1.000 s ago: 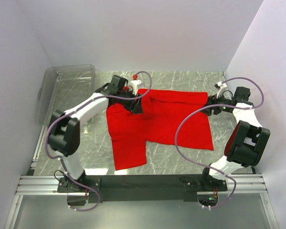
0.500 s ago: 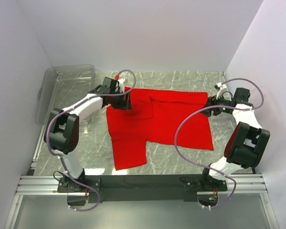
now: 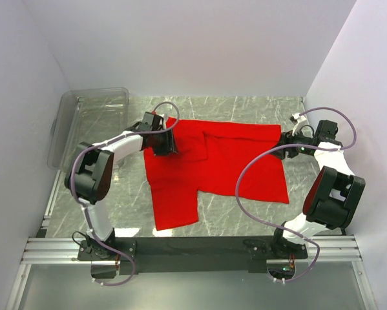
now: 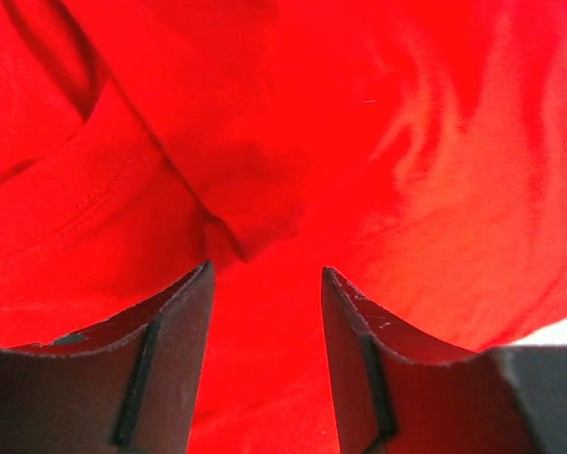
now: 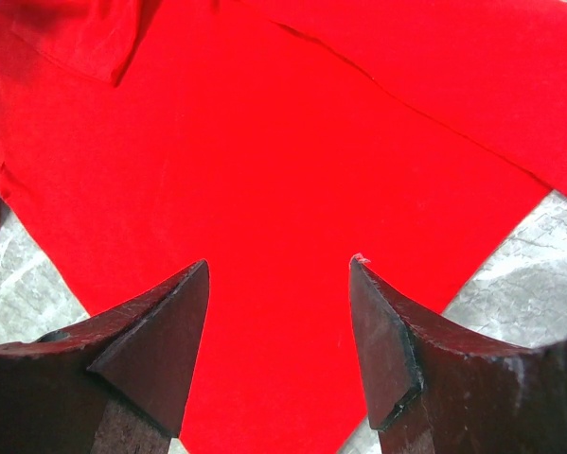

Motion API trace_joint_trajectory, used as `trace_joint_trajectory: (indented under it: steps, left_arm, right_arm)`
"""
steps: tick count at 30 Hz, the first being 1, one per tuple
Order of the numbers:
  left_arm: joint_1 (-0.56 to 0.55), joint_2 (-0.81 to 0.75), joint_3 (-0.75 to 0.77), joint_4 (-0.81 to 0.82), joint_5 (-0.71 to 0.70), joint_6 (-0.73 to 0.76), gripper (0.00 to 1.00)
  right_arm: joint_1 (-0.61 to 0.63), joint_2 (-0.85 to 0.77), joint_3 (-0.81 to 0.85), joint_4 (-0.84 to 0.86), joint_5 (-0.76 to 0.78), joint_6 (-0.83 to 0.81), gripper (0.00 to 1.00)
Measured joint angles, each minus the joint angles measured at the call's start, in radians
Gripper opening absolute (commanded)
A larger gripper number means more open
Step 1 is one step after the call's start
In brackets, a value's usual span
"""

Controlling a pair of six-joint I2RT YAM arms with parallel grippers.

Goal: Fold and stack the t-shirts

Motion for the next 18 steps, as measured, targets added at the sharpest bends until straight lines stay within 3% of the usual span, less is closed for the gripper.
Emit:
trace_joint_trajectory:
  steps: [11, 18]
  left_arm:
    - [0.000, 0.080, 0.006, 0.016, -0.004, -0.063, 0.46]
    - [0.000, 0.081, 0.006, 0.014, -0.005, -0.062, 0.34]
  right_arm:
    - [0.000, 0.000, 0.000, 0.001, 0.000, 0.001, 0.68]
    - [0.000, 0.000, 0.000, 0.002, 0.001, 0.001, 0.67]
